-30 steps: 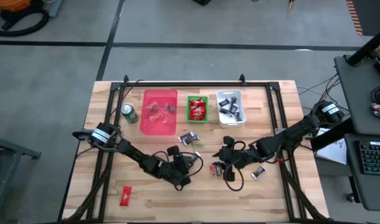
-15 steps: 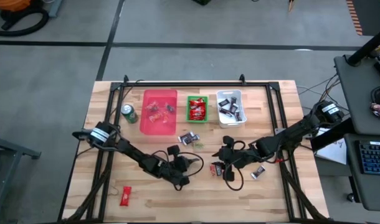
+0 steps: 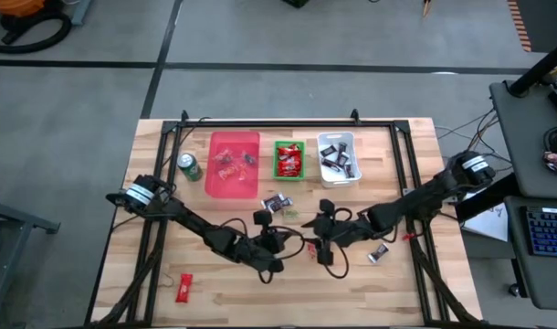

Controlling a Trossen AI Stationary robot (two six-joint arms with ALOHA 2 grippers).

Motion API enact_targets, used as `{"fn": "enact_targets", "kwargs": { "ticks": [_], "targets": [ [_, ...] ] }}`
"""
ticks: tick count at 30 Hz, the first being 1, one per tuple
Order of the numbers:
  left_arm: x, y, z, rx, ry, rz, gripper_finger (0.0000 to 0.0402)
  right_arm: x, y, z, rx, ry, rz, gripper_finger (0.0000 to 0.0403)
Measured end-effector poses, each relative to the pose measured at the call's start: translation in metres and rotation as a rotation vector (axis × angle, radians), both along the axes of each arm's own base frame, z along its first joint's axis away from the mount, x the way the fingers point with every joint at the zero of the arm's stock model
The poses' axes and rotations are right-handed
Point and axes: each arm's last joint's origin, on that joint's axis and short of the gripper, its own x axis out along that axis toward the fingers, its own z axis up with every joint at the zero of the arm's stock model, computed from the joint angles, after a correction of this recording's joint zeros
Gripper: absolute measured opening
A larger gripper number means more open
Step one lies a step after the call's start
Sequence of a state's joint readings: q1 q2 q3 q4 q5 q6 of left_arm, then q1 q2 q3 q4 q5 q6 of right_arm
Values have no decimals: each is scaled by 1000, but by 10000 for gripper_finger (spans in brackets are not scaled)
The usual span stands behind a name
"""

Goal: Sort candy
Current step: Put the brown chocolate into the white bin

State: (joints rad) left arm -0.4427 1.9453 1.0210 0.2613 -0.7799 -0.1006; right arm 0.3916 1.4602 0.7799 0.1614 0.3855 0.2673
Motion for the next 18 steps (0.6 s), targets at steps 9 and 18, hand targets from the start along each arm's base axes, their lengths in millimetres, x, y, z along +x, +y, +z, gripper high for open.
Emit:
{"fn": "enact_targets", "kwargs": {
  "ticks": [9,18],
  "targets": [
    [6,-2,8,-5,-37,9,3,5,-3,-12,-65,38,18,190],
    [7,-3,10,-11,-51,9,3,7,-3,-10,-96,19,41,106]
  ]
}}
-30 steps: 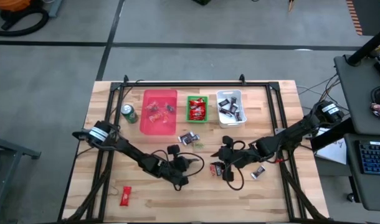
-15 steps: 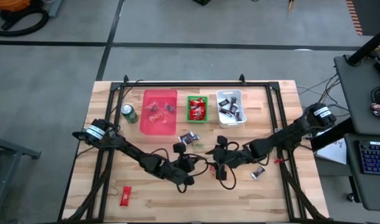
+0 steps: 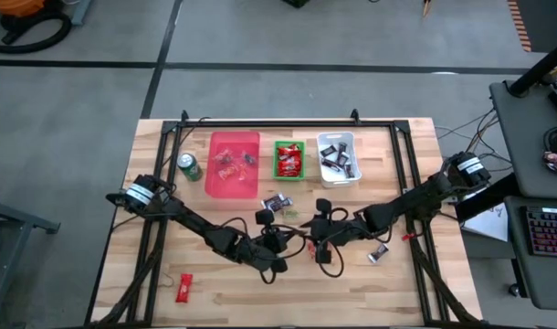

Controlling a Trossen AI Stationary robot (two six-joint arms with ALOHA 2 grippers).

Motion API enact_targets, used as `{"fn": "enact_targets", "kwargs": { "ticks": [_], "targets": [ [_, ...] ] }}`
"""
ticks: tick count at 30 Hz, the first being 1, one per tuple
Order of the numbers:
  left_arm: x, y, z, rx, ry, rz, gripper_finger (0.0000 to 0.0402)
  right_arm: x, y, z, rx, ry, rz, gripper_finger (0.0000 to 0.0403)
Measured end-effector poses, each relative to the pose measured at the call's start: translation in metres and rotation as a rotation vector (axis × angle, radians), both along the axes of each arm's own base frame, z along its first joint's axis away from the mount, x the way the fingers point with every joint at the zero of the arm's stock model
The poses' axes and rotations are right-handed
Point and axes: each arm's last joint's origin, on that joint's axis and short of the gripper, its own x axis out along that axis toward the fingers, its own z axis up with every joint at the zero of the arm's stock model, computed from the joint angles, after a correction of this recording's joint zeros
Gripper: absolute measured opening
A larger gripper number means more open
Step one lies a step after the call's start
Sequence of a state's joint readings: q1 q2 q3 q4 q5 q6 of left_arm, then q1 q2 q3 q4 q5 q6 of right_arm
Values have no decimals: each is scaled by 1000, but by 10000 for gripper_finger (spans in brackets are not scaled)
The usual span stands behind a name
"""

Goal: Sort candy
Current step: Put the brown chocolate into the white bin

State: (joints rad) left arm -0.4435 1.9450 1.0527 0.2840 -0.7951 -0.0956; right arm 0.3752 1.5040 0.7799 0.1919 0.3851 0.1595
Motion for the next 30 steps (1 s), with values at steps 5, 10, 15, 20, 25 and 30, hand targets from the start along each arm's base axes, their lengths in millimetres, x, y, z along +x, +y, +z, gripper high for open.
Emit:
{"fn": "enact_targets", "kwargs": {
  "ticks": [5,10,15,20,25,30],
  "targets": [
    [0,0,0,-18,-12,8,3,1,-1,0,-19,-3,16,24],
    [0,-1,0,-39,-22,16,27,1,-2,2,-12,-2,32,21],
    [-2,0,0,-32,1,20,78,-3,-10,10,-5,2,7,19],
    [-9,4,6,1,67,28,121,-13,-29,26,22,26,-76,19],
    [-19,8,18,17,124,41,140,-26,-57,47,6,10,-222,19],
    [-26,12,32,23,134,44,141,-43,-101,59,-72,50,-451,19]
  ]
}}
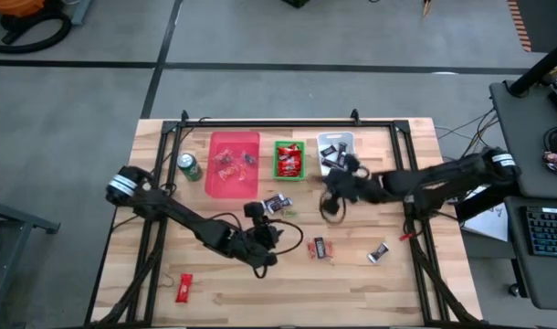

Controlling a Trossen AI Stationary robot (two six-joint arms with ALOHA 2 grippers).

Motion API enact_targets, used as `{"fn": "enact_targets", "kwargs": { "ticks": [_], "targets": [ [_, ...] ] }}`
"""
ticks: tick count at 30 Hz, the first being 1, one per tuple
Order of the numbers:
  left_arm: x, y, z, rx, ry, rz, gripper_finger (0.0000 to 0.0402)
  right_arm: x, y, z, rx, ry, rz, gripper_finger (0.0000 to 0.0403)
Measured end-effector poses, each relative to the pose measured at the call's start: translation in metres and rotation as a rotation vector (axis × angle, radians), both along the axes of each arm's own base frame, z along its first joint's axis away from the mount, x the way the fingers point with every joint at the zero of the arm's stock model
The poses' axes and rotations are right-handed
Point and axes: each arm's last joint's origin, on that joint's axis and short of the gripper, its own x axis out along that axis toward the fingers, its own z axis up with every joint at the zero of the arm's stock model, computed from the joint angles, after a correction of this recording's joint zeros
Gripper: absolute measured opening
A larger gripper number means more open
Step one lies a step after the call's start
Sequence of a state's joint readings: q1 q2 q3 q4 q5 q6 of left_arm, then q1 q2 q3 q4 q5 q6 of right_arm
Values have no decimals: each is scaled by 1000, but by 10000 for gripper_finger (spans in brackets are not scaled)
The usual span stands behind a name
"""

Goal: Sort candy
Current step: Put the brown chocolate into the white bin, then put the green gummy into the red bin

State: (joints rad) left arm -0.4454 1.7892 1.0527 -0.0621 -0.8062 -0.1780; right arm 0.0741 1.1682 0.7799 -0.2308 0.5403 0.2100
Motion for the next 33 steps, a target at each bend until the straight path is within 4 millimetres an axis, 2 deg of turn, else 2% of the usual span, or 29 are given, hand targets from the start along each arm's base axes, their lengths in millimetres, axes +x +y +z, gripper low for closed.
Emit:
{"fn": "enact_targets", "kwargs": {
  "ticks": [5,8,13,18,23,27,33],
  "targets": [
    [-7,4,9,-9,-2,36,142,-14,-51,-2,2,73,-242,24],
    [-10,6,8,-3,6,83,142,-21,-79,-9,19,122,-348,31],
    [-15,8,4,-10,33,124,142,-25,-110,-23,76,181,-419,52],
    [-15,8,-1,-16,48,133,142,-23,-119,-35,121,224,-422,99],
    [-19,8,-2,-22,83,132,142,-23,-118,-33,141,198,-419,140],
    [-24,8,-1,-10,114,133,142,-21,-114,-17,177,104,-393,149],
    [-23,7,-1,-22,96,133,142,-10,-116,20,101,-62,-273,142]
  ]
}}
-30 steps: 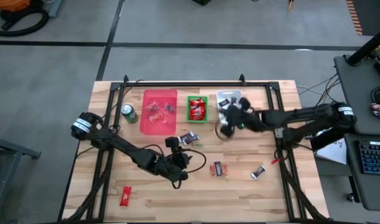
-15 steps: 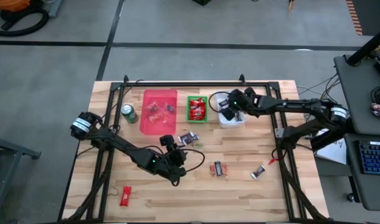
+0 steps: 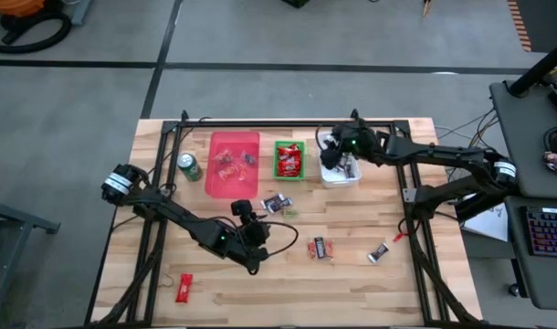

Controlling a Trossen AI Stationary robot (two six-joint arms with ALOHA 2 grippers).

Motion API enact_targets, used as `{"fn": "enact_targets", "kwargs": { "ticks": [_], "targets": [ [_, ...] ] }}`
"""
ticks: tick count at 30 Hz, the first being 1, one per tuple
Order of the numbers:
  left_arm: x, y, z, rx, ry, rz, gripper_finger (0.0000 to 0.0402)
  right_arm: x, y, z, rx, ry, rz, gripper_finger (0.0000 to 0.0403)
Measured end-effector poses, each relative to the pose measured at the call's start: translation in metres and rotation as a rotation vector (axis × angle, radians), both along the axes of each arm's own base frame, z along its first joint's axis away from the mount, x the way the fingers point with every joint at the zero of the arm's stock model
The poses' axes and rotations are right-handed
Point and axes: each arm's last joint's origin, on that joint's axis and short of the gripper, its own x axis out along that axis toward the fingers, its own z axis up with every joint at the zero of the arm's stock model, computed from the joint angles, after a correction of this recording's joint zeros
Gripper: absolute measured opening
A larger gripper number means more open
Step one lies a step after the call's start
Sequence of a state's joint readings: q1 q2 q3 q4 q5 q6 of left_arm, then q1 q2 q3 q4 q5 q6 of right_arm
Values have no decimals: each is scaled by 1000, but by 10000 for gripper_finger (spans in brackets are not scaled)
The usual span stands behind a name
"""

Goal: Sort candy
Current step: Put the green gummy into the red bin

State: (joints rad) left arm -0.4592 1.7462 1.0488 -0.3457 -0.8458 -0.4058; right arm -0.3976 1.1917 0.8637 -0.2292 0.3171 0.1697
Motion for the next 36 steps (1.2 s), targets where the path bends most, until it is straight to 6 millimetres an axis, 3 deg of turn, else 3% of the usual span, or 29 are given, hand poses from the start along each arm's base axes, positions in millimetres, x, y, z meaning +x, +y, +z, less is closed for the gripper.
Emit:
{"fn": "enact_targets", "kwargs": {
  "ticks": [4,9,20,25,30,33,36],
  "targets": [
    [7,1,-1,-39,-118,-13,142,8,11,16,61,-86,181,137],
    [16,9,-12,-33,-214,-74,142,18,40,17,127,-100,353,139],
    [43,43,-69,6,-283,-128,142,23,105,15,223,-79,533,136],
    [46,50,-97,6,-241,-100,142,21,119,14,251,-60,566,133],
    [46,53,-103,-29,-254,-67,142,23,125,16,206,-85,552,132],
    [46,53,-104,-32,-254,-65,138,29,125,25,159,-187,558,129],
    [45,53,-105,-40,-250,-56,122,34,125,47,70,-384,597,124]
  ]
}}
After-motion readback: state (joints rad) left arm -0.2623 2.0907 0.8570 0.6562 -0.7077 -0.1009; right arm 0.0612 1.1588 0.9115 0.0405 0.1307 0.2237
